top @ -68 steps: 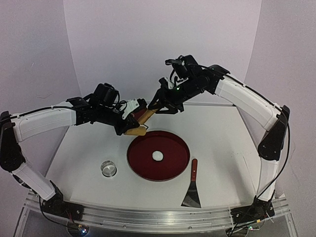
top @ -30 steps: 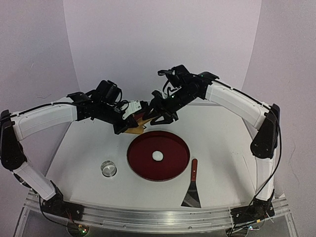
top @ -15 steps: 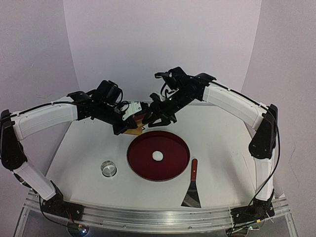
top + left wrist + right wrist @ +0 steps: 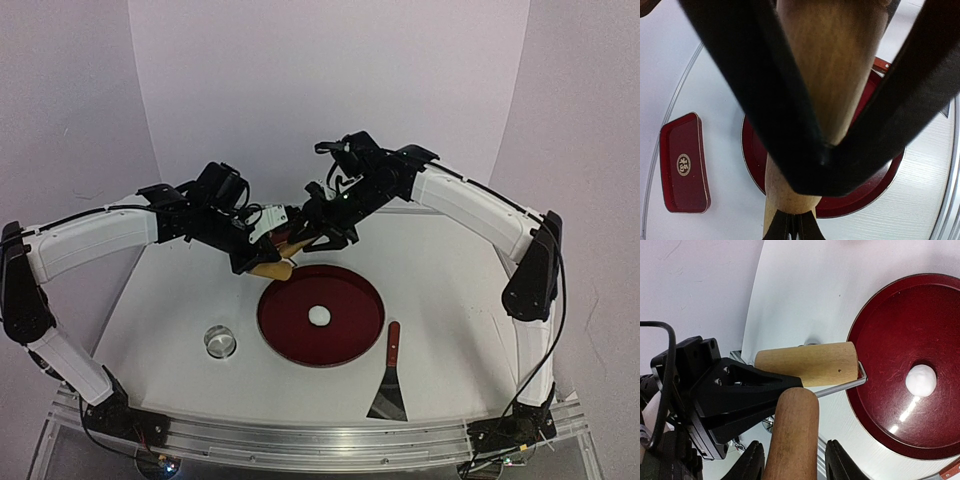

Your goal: Roll out the dumpling wrappers from the dough

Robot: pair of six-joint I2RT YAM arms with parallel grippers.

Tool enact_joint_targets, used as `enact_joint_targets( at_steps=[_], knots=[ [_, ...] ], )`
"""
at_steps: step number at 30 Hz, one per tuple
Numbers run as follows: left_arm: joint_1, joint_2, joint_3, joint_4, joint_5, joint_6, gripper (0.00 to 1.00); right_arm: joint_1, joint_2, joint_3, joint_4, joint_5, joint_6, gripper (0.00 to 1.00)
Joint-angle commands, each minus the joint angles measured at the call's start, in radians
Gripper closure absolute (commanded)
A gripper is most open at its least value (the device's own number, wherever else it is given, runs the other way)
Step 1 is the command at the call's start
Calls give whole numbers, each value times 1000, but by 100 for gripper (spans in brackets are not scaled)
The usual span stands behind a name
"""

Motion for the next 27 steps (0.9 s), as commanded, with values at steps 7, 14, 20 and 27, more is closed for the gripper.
enact_joint_targets(
  at_steps=[7, 14, 20, 27],
  knots=[
    [-17, -29, 92, 114, 64, -44, 100, -3, 27, 24, 1, 47, -9, 68],
    [-17, -21, 89, 121, 37, -43, 100, -3, 29, 16, 0, 23, -7, 80],
    [-17, -22, 71, 147, 4, -66, 72, -3, 19, 13, 2, 17, -14, 100],
    [-17, -105, -44, 235, -65, -99, 12, -5, -15, -4, -1, 122, -26, 100]
  ],
)
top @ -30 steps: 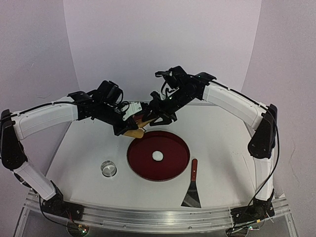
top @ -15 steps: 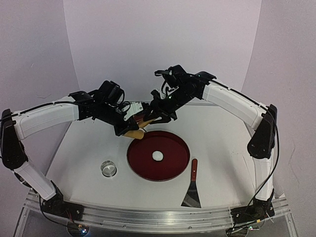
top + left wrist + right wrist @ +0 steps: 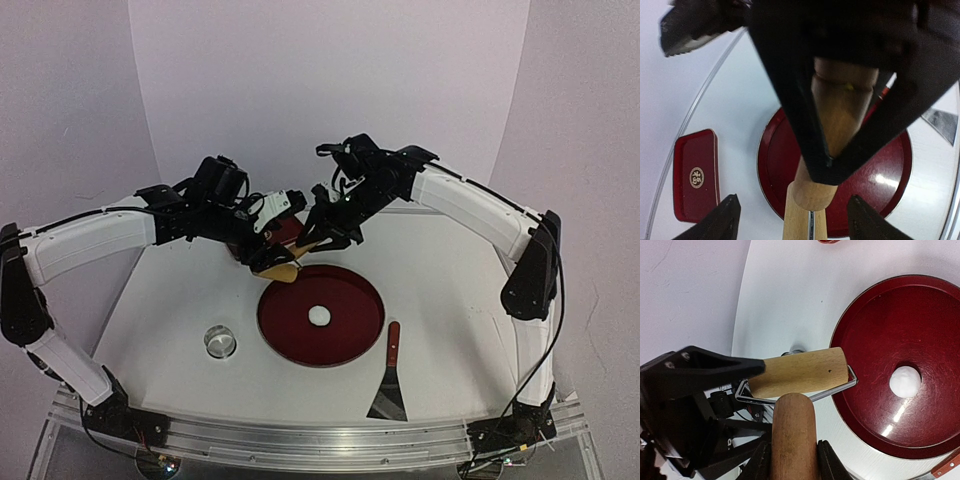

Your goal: Roll out the dumpling wrappers from the dough

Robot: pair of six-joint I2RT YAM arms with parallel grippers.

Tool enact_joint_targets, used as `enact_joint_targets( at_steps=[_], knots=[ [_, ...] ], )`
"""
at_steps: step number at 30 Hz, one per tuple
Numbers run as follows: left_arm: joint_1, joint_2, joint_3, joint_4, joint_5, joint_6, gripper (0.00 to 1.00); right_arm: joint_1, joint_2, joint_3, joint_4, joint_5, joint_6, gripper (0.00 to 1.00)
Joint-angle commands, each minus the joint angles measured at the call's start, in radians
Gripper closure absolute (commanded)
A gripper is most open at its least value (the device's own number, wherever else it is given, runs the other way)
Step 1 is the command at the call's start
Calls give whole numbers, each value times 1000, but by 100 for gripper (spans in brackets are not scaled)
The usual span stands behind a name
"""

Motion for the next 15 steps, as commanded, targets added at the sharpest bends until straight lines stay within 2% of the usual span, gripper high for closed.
enact_joint_targets(
  at_steps=[1, 3, 6, 9, 10, 11, 13, 14, 15],
  knots=[
    [-4, -100, -49, 107, -31, -34, 11, 4, -26, -10, 27, 66, -23, 100],
    [-4, -127, -75, 106, -41, -55, 1, 0, -31, -13, 27, 88, -31, 100],
    [-3, -171, -120, 138, -83, -120, 0, -11, -47, -19, 25, 119, -44, 100],
    [-1, -215, -174, 209, -219, -250, 0, -22, -80, -41, 19, 168, -77, 100],
    [1, -230, -195, 241, -306, -321, 0, -23, -90, -49, 14, 181, -91, 100],
    [9, -240, -205, 242, -401, -460, 0, -23, -100, -55, 1, 194, -113, 100],
    [34, -250, -191, 166, -568, -707, 0, -23, -114, -70, -29, 222, -151, 100],
    [69, -250, -179, 122, -592, -816, 0, -22, -122, -80, -47, 241, -168, 100],
    [112, -246, -172, 86, -550, -875, 0, -20, -131, -89, -63, 263, -185, 100]
  ],
)
